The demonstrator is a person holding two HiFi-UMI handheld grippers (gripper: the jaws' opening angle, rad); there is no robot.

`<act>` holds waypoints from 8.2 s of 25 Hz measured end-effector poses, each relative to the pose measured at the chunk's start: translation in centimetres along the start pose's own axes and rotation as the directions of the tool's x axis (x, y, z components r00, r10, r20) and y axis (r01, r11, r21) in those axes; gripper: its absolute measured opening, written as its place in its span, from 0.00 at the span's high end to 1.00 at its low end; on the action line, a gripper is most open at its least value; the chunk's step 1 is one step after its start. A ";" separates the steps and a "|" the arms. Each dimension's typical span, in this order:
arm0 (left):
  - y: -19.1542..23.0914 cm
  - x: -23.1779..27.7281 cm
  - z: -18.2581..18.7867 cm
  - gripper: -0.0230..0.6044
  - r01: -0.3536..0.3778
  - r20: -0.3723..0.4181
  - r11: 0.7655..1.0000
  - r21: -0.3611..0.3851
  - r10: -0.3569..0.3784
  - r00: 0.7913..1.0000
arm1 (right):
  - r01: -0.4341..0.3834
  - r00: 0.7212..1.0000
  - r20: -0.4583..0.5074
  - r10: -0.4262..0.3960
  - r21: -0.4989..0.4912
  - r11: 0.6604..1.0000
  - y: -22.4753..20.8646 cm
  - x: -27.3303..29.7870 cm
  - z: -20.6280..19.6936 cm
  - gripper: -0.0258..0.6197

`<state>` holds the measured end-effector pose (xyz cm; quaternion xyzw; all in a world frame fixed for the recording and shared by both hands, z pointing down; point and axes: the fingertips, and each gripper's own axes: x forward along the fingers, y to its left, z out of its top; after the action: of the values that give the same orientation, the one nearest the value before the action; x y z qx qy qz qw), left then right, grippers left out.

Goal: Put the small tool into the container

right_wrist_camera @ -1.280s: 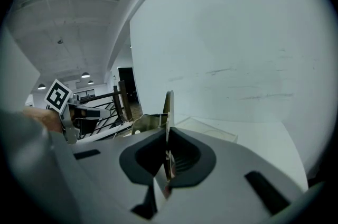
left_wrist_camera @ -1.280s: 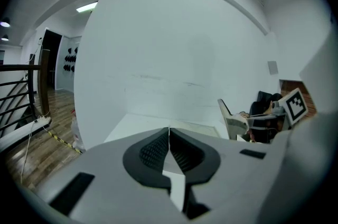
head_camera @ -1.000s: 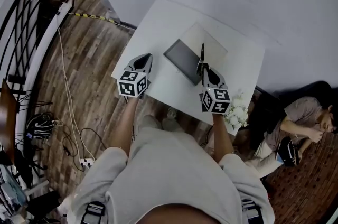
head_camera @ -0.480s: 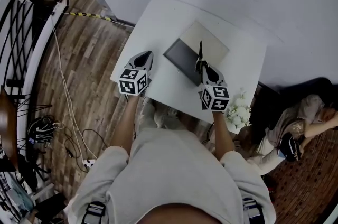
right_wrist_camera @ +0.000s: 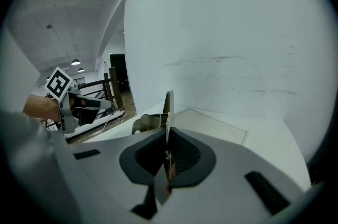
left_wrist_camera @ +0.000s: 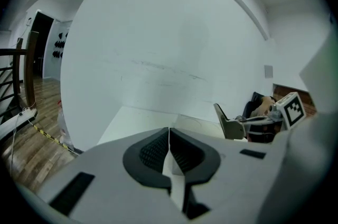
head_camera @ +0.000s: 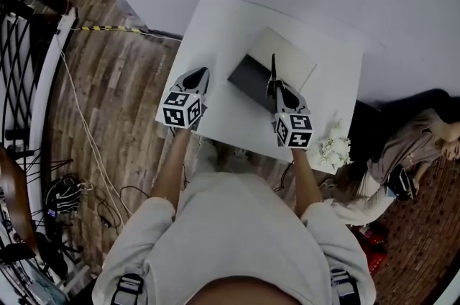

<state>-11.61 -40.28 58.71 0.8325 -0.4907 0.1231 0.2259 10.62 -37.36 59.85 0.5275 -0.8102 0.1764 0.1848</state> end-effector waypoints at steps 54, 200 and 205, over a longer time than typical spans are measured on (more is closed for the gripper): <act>5.3 0.9 0.3 0.94 0.066 -0.041 0.998 -0.001 -0.066 0.997 | -0.149 0.890 -0.333 -0.311 -0.858 0.492 1.2 10.7 -8.3 0.96; -2.6 -7.3 8.3 0.94 -0.002 0.153 0.983 0.184 -0.027 0.988 | 0.044 0.972 0.235 -0.003 -0.170 0.984 4.2 -4.2 10.6 0.96; -2.5 -7.3 8.1 0.94 0.000 0.154 0.982 0.187 -0.030 0.988 | 0.043 0.974 0.225 -0.003 -0.173 0.984 4.5 -4.3 10.3 0.96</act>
<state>-13.09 -37.70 47.94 0.8607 -0.4868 0.1015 0.1087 6.93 -37.21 48.45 0.5349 -0.8321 0.0409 0.1407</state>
